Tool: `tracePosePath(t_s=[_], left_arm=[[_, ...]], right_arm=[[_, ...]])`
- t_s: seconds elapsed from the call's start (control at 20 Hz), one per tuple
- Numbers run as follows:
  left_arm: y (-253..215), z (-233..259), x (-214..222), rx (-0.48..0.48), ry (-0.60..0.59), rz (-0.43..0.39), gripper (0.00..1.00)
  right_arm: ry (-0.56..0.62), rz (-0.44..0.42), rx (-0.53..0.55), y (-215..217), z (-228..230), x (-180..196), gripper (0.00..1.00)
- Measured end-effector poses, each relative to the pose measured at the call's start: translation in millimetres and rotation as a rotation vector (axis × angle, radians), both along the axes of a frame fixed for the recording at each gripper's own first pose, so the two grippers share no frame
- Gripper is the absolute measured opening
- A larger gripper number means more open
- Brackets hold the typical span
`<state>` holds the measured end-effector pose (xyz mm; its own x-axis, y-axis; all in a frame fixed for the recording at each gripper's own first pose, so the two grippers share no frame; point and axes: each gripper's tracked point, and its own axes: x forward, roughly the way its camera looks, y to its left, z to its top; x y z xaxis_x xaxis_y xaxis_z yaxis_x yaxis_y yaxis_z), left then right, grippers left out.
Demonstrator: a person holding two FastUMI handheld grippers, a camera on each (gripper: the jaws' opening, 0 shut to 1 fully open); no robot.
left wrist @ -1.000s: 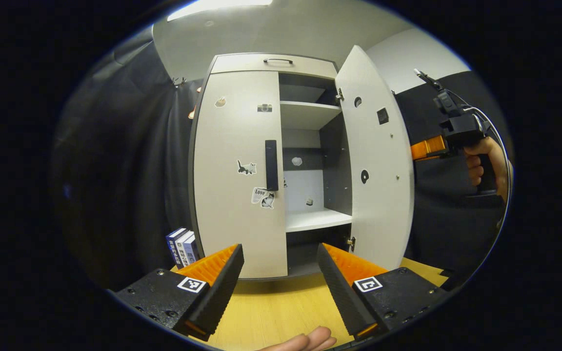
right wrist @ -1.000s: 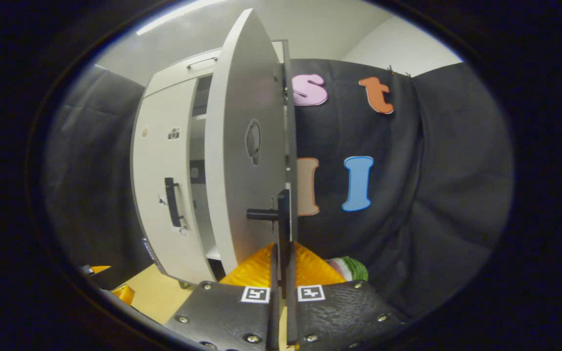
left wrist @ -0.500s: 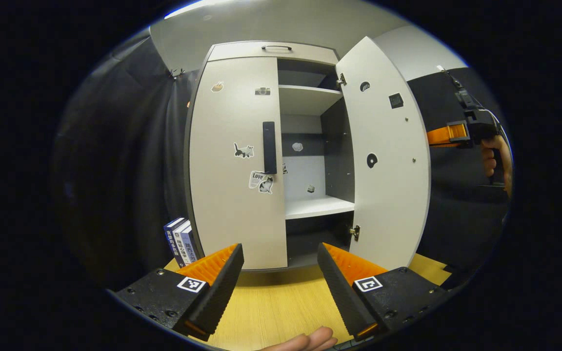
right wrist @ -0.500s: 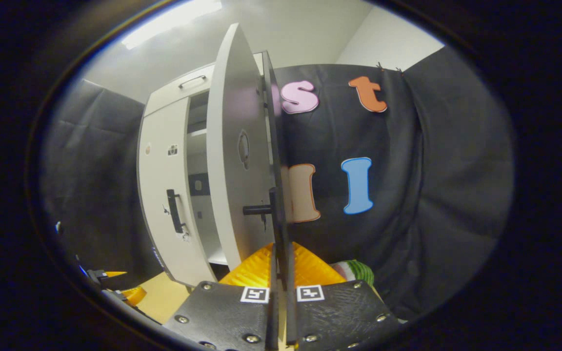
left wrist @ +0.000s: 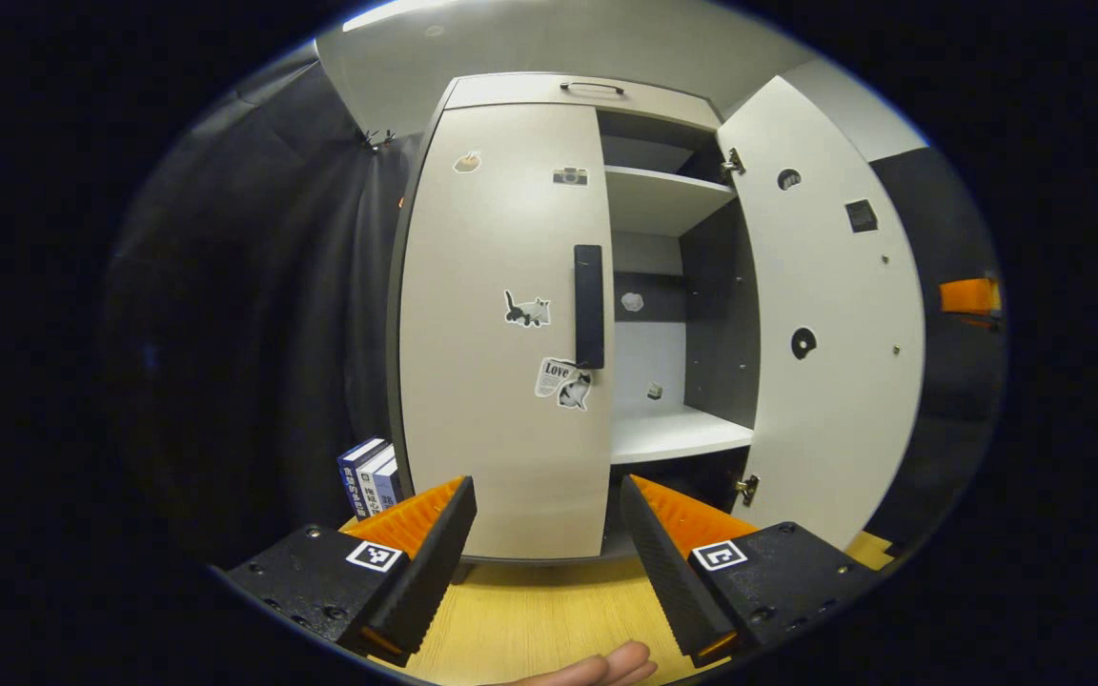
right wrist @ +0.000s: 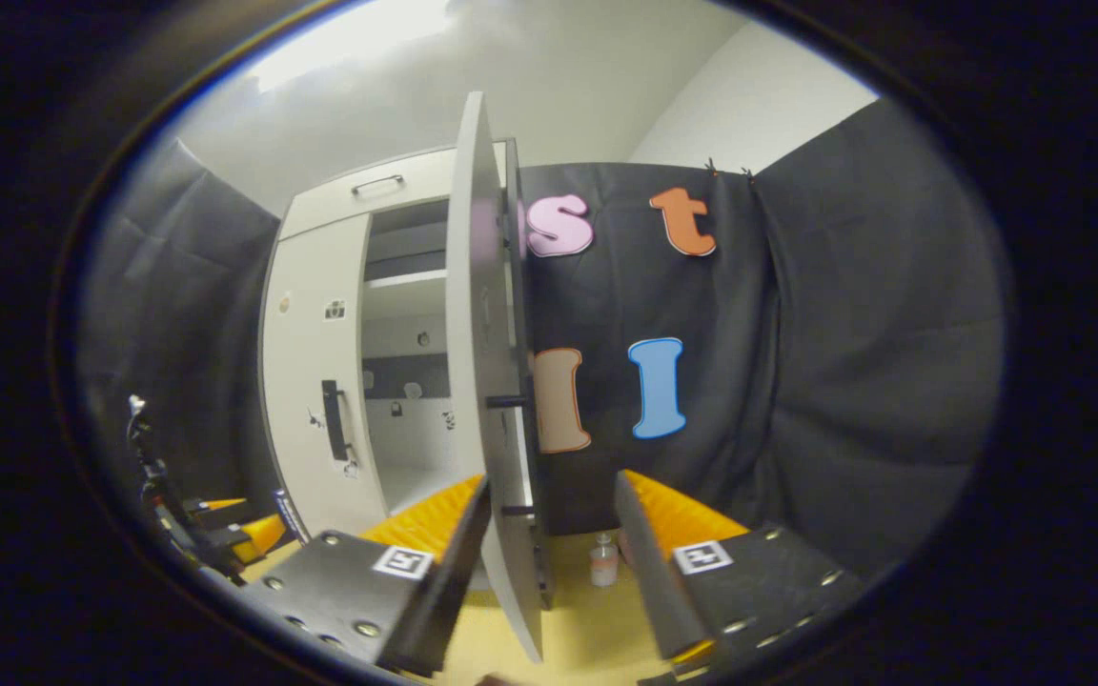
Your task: Open the right door of the double-door shoe cabinet with the right hand, and open the left door with the left hand.
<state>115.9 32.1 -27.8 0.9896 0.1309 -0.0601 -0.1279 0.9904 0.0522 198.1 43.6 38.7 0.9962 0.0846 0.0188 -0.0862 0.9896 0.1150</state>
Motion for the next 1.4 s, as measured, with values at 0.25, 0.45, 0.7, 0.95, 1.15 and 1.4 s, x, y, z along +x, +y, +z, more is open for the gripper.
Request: tracePosePath(t_s=[0.25,0.45,0.7,0.95,1.15,1.4], left_arm=[[11.7,24.6,45.1,-0.021,-0.015,0.000,0.95],[13.3,48.2,71.7,-0.034,-0.031,-0.003,0.94],[-3.8,79.6,108.7,-0.072,-0.045,-0.060,0.94],[-15.7,94.2,136.9,-0.014,-0.019,-0.068,0.94],[-30.0,84.9,163.0,-0.047,0.036,-0.116,0.94],[-14.4,76.5,184.9,-0.054,0.060,-0.047,0.82]], right_arm=[[0.030,0.021,-0.014,34.3,-38.5,-57.4,1.00],[0.041,-0.009,0.051,44.6,-61.0,-79.9,1.00],[0.077,-0.022,0.074,55.4,-99.1,-107.3,1.00],[0.045,-0.083,0.134,33.3,-93.2,-133.5,1.00],[0.061,-0.154,0.093,15.0,-94.7,-152.9,1.00],[0.080,-0.186,0.023,13.0,-98.6,-181.5,0.97]])
